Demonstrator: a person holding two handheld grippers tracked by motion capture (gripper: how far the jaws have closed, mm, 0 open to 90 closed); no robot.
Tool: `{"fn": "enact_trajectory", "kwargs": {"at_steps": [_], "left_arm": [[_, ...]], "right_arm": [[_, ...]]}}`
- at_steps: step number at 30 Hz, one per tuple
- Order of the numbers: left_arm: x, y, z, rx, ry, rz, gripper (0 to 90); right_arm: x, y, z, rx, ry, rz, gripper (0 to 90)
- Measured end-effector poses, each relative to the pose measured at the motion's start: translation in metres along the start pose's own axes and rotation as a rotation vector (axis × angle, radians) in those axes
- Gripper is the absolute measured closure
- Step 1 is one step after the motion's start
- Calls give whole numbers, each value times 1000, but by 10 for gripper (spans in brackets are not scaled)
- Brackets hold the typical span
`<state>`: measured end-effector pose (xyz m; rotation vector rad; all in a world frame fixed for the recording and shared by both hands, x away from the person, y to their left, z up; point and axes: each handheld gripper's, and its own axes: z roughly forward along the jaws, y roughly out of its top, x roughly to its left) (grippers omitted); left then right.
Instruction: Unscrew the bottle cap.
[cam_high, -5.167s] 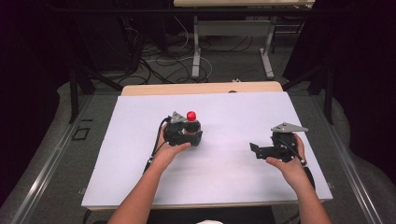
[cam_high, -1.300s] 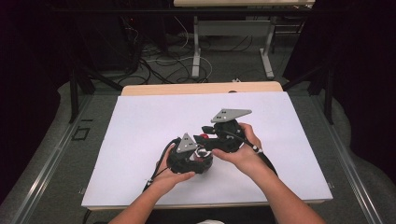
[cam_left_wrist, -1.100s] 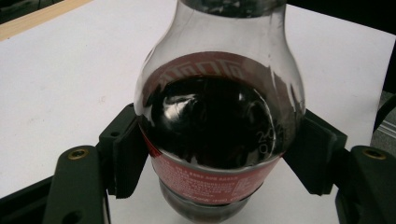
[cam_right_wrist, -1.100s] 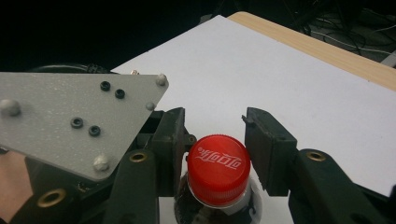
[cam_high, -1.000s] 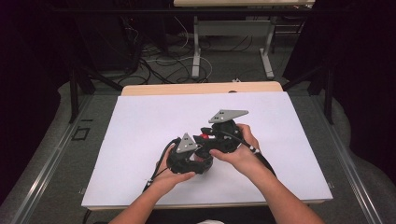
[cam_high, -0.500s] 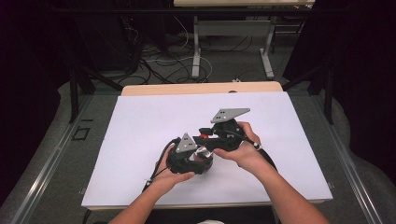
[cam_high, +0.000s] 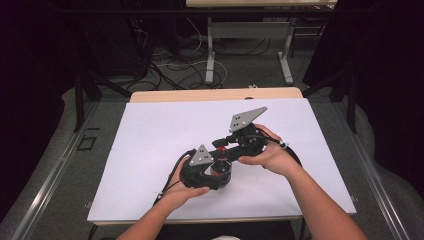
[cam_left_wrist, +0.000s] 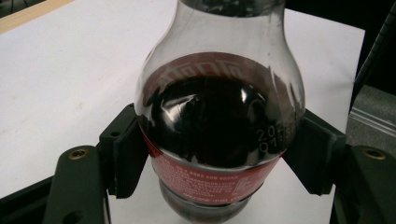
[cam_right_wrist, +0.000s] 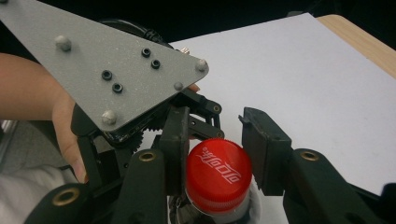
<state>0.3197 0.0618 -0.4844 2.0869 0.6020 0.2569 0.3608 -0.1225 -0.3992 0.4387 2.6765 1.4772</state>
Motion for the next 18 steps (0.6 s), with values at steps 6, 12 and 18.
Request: {"fn": "enact_trajectory", "kwargs": {"at_steps": [6,12,18], "left_arm": [[4,1,-4,0,11,-19,304],[7,1,-5,-5,37,-52,304],[7,1,-5,-8,46,-63,303]], "right_arm": [[7,0,0,-12,-71,63,499],[22,2,0,-53,-234,138,468],[36,5,7,-43,-343,178,525]]}}
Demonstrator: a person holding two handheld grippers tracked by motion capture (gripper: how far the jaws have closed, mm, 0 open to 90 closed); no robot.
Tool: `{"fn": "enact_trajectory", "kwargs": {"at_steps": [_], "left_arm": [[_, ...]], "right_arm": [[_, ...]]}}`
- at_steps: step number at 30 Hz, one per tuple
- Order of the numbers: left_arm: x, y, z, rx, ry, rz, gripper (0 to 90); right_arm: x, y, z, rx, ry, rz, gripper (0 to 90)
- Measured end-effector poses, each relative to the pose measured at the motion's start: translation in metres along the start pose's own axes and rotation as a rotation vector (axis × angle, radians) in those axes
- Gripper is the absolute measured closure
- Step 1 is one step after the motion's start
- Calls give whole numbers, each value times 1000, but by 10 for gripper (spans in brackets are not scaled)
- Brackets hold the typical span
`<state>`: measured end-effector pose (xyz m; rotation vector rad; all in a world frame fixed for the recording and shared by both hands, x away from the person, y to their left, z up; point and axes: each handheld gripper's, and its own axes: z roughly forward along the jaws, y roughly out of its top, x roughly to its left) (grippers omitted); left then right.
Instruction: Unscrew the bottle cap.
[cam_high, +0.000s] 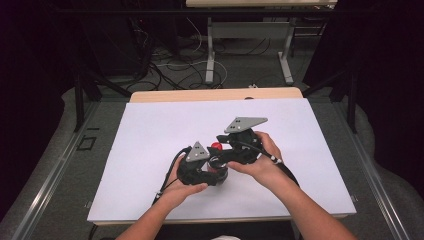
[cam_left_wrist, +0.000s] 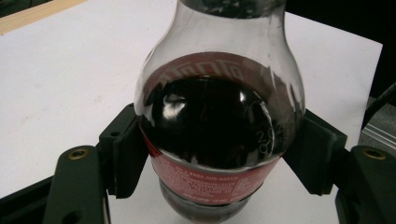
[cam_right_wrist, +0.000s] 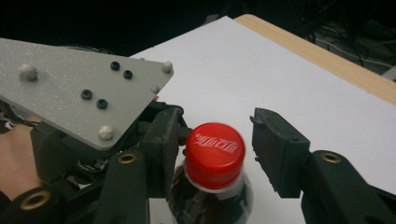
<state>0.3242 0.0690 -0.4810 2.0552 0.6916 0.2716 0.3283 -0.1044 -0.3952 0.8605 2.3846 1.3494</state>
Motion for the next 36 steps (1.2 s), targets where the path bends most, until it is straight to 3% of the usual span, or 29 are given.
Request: {"fn": "enact_trajectory", "kwargs": {"at_steps": [4,9,13,19,21,23,25,26,27,30,31,32,33,36], "left_arm": [[0,0,-1,-2,-3,-2,304],[0,1,-2,2,-1,-5,305],[1,0,-1,8,-5,10,305],[-2,0,0,6,-45,17,305],[-3,-1,1,9,-45,26,305],[-4,0,1,6,-45,22,305],[-4,0,1,5,-45,22,305],[-4,0,1,9,-42,18,304],[-3,1,0,12,-34,25,304],[-2,1,0,7,-28,15,304],[-2,1,0,7,-28,15,304],[-2,1,-1,10,-20,14,304],[-2,1,-1,10,-20,14,304],[-1,0,0,4,-17,13,304]], "right_arm": [[1,0,4,16,-25,-11,607],[-6,0,4,13,27,-26,614],[-18,1,6,35,122,-74,615],[-39,4,6,59,324,-191,617],[-43,4,6,67,373,-219,616],[-45,4,7,68,389,-235,613],[-44,4,7,62,383,-219,606],[-41,4,4,56,344,-163,504],[-39,4,3,49,322,-153,495],[-30,3,0,45,201,-98,496],[-30,3,0,45,201,-98,496],[-23,2,-1,42,145,-43,504],[-20,2,-2,36,109,-28,511],[-11,1,-1,27,50,-10,532]]}}
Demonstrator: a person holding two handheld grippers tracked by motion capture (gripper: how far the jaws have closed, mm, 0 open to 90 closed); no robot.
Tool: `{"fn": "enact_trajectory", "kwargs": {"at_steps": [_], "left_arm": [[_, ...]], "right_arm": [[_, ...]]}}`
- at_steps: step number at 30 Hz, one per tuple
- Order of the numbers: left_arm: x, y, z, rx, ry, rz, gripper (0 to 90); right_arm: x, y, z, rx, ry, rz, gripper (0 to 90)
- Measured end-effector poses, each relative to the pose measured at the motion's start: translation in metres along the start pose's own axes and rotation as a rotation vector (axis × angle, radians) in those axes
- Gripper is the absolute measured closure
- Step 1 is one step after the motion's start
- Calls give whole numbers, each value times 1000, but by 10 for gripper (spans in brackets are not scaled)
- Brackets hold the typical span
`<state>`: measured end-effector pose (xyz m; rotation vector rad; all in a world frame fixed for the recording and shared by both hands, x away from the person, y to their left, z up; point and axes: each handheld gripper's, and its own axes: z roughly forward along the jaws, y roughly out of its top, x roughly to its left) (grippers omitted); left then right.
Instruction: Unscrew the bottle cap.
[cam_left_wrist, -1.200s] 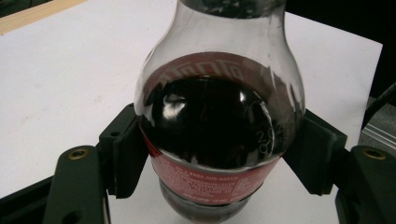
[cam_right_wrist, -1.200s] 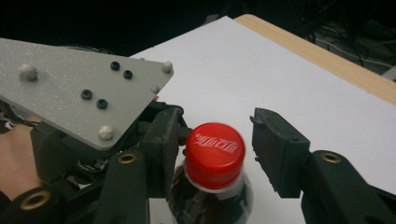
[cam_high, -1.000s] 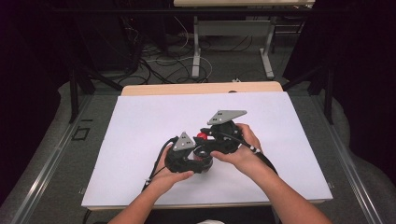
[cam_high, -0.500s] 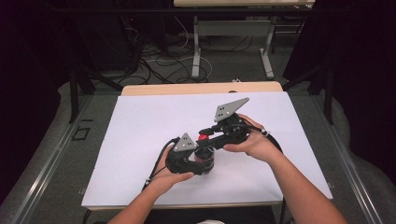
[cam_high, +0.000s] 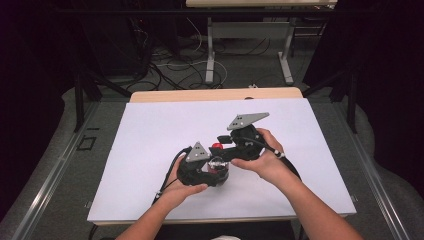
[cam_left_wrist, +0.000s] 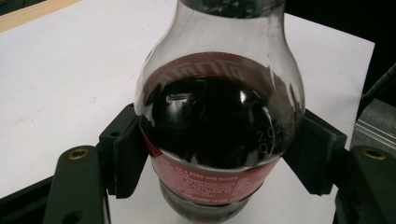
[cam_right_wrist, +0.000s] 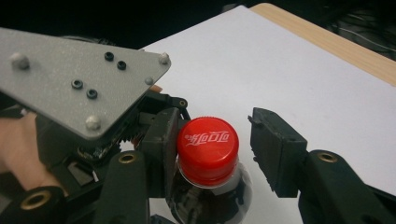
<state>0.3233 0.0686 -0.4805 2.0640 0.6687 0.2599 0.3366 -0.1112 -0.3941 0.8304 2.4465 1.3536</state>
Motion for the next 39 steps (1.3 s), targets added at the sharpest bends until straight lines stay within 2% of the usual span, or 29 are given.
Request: {"fn": "enact_trajectory", "kwargs": {"at_steps": [1,3,5,7,8,12,13,15,16,17,18,20,23,25,27,28,29,31,32,33,34,37,38,39], "left_arm": [[0,0,0,2,0,5,304],[0,0,-1,2,1,7,304],[0,0,-1,1,-2,6,304],[0,0,-1,-1,0,2,304],[0,0,-1,-1,0,2,304],[1,0,0,0,0,4,304],[0,-1,0,0,-4,5,305],[0,-1,0,3,-9,3,304],[0,-1,1,5,-11,6,304],[0,-1,0,10,-19,16,304],[0,-1,1,9,-21,16,304],[-2,-1,1,7,-24,12,304],[-2,-1,1,6,-25,10,304],[-2,0,2,-5,-19,12,304],[-1,0,0,7,-18,9,304],[0,0,-1,3,-14,14,304],[0,0,-1,-6,-5,4,304],[1,0,-1,-5,-1,0,304],[1,0,-1,-6,-1,-5,304],[1,0,-2,-7,-1,-8,304],[2,0,-2,-6,-1,-9,304],[2,1,-2,-5,6,-3,304],[2,1,-2,-6,10,-6,304],[2,1,-2,-5,12,-5,304]], "right_arm": [[2,0,0,2,-14,4,546],[3,1,1,12,0,28,550],[4,1,2,19,-18,34,579],[3,2,2,23,-8,47,605],[3,2,2,21,-13,37,608],[0,3,3,27,20,4,612],[-5,4,4,36,75,-54,614],[-12,5,4,53,139,-96,615],[-12,5,4,53,139,-96,615],[-21,6,5,66,214,-143,615],[-25,7,4,80,251,-167,615],[-29,7,5,71,294,-217,614],[-30,7,5,61,307,-217,612],[-28,7,3,51,265,-176,472],[-24,6,0,27,214,-122,437],[-24,6,0,27,214,-122,437],[-19,7,-5,8,186,-84,430],[-16,6,-6,3,170,-65,431],[-11,5,-9,-7,122,-53,438],[-11,5,-9,-7,122,-53,438],[-5,4,-10,-6,73,-47,462],[0,2,-9,-2,29,-40,495],[0,2,-9,-2,29,-40,495],[2,1,-7,-11,11,-11,501]]}}
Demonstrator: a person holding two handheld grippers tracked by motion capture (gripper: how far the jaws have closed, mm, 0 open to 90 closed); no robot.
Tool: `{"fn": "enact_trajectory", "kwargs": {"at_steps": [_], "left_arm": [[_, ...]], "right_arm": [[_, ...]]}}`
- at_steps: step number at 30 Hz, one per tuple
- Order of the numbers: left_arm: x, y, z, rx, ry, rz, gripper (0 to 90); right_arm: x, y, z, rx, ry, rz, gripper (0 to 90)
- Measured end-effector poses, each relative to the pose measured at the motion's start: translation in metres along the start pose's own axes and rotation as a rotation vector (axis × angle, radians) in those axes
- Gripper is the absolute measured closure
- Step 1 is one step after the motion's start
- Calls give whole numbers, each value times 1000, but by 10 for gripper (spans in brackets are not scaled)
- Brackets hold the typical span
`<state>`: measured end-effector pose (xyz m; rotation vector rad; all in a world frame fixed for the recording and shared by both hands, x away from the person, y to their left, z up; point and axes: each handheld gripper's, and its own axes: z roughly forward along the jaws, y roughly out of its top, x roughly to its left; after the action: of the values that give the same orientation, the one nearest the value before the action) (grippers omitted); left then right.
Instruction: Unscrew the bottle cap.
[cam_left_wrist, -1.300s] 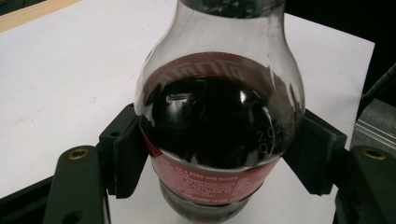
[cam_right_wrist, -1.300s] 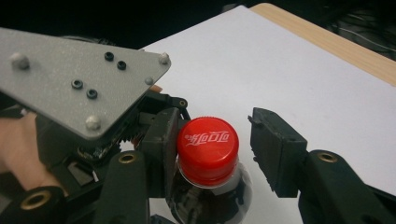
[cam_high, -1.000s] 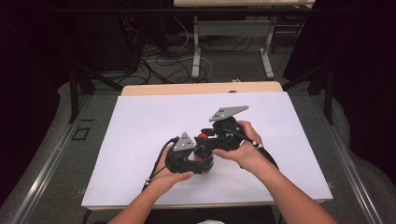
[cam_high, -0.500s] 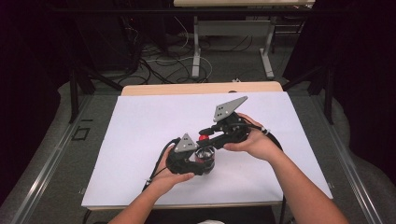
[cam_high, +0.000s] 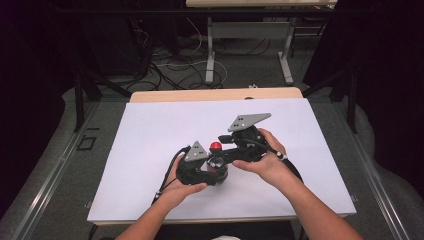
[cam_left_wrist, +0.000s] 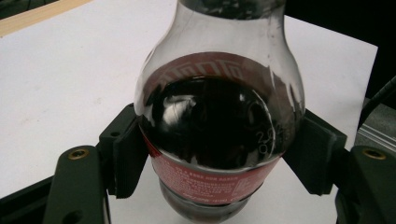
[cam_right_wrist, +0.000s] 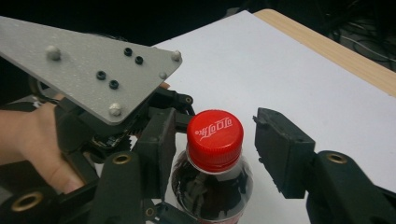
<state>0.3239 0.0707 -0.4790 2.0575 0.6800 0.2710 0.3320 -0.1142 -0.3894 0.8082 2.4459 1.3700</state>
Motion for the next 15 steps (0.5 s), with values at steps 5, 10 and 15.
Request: {"fn": "enact_trajectory", "kwargs": {"at_steps": [5,10,15], "left_arm": [[-2,0,1,3,2,-10,304],[-2,0,0,-4,-3,1,304],[-2,0,0,-1,-2,5,304]], "right_arm": [[7,-2,7,-4,-65,18,571],[8,-1,10,13,-68,32,610],[-5,2,10,44,60,-57,615]]}}
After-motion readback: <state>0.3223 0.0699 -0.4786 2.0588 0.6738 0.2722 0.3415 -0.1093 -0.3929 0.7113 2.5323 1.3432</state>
